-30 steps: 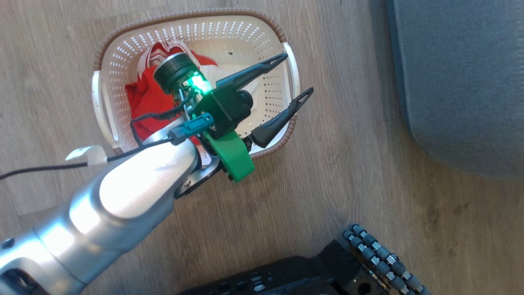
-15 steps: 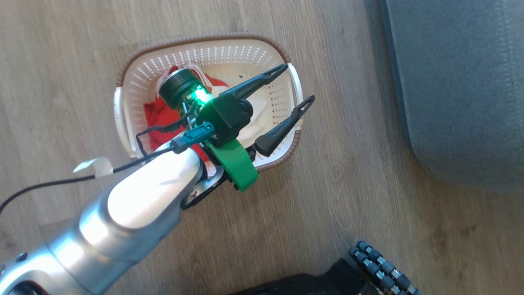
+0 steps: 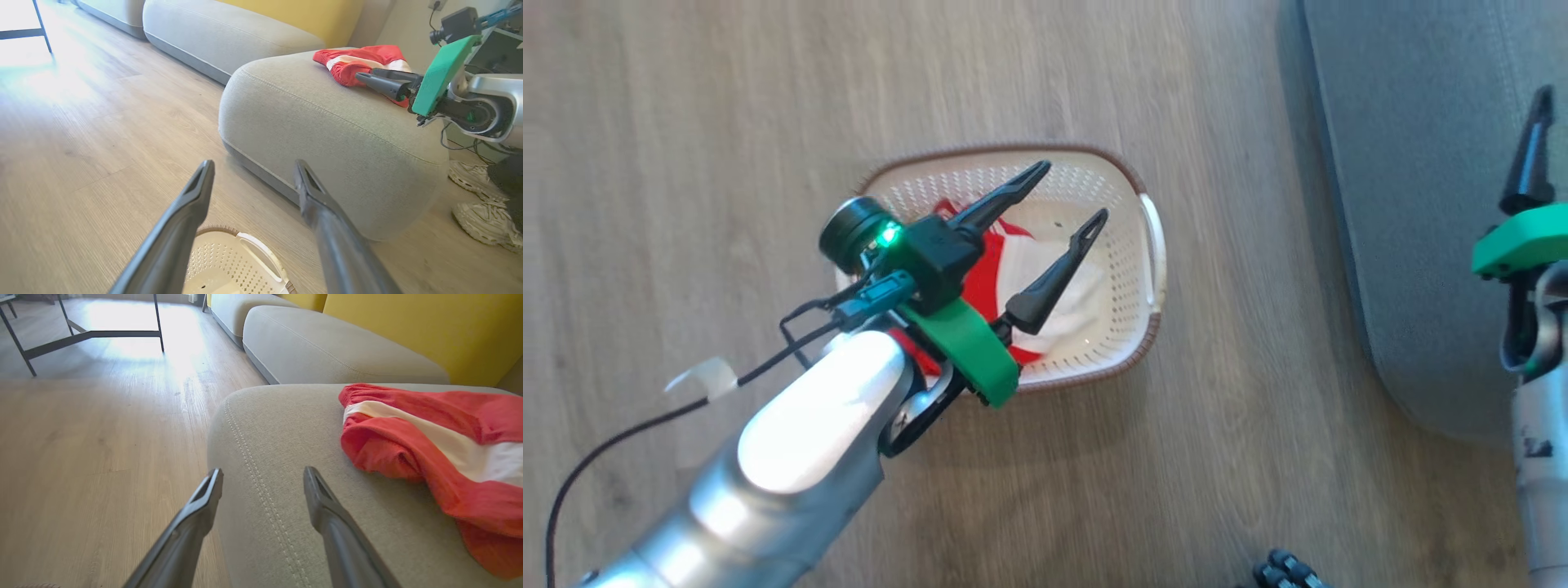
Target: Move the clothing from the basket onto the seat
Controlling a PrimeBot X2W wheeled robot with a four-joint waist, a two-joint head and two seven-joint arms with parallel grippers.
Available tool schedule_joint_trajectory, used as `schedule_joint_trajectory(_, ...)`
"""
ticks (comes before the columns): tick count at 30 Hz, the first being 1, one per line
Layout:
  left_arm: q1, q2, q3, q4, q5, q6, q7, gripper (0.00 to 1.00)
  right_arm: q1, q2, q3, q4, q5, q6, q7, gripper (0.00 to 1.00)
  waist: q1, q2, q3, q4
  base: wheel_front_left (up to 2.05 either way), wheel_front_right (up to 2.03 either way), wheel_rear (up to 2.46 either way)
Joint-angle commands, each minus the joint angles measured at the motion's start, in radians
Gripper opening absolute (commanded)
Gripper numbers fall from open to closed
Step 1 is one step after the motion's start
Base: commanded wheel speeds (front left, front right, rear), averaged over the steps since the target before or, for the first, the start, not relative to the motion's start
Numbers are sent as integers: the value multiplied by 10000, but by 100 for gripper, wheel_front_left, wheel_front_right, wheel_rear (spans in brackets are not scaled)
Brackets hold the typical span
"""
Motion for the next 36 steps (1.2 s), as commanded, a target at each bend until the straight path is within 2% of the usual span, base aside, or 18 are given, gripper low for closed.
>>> schedule_joint_trajectory(1,86,20,488,-191,83,-63,-49,100,200,-148,355,-421,137,69,-49,100,0,0,-491,415,0,0,0)
schedule_joint_trajectory(7,803,-232,1518,154,197,-63,-49,100,397,-60,1468,-813,377,69,-49,100,0,0,-1346,946,0,0,0)
schedule_joint_trajectory(16,1971,-573,3360,729,639,-63,-49,100,943,297,2505,-896,567,69,-49,100,0,0,-2500,1617,0,0,0)
schedule_joint_trajectory(26,3603,-1088,5864,853,1469,-63,-49,100,1997,765,2838,-1052,681,69,-49,100,0,0,-3668,1759,0,0,0)
schedule_joint_trajectory(36,4921,-1483,7640,556,2313,-60,-49,100,2938,977,2904,-1357,784,69,-49,100,0,0,-4223,1659,0,0,0)
